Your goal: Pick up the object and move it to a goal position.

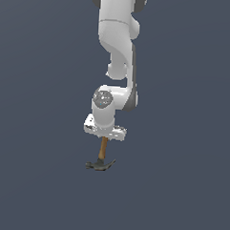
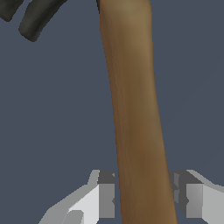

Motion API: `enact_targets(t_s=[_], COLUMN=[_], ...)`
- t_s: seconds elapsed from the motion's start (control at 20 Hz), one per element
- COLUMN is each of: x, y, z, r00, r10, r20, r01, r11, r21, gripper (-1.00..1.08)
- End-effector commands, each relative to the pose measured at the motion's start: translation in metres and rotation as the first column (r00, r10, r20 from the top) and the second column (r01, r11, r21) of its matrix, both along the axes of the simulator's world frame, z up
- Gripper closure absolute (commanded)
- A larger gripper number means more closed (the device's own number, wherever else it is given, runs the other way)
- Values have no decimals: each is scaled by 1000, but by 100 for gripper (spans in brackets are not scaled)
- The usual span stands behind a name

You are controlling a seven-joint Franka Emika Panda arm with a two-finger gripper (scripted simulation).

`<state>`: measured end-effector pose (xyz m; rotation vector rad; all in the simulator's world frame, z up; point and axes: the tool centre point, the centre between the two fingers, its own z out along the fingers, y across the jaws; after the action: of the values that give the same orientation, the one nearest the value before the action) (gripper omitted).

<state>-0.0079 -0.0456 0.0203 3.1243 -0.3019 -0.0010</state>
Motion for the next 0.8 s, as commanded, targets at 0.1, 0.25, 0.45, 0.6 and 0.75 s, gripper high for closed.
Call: enact_targets(t_s=[0.1, 0.25, 0.45, 0.6, 0.75], x=[-10, -21, -42, -62, -82], y=[14, 27, 51, 75, 100], z=[7, 13, 25, 35, 46], r00=[1000, 1000, 1000, 1000, 1000], r10=[2, 2, 3, 4, 5], r20=[3, 3, 3, 2, 2], r01=[-2, -2, -3, -4, -5], r11=[1000, 1000, 1000, 1000, 1000], r21=[0, 1, 1, 1, 2], gripper=[108, 108, 108, 108, 108])
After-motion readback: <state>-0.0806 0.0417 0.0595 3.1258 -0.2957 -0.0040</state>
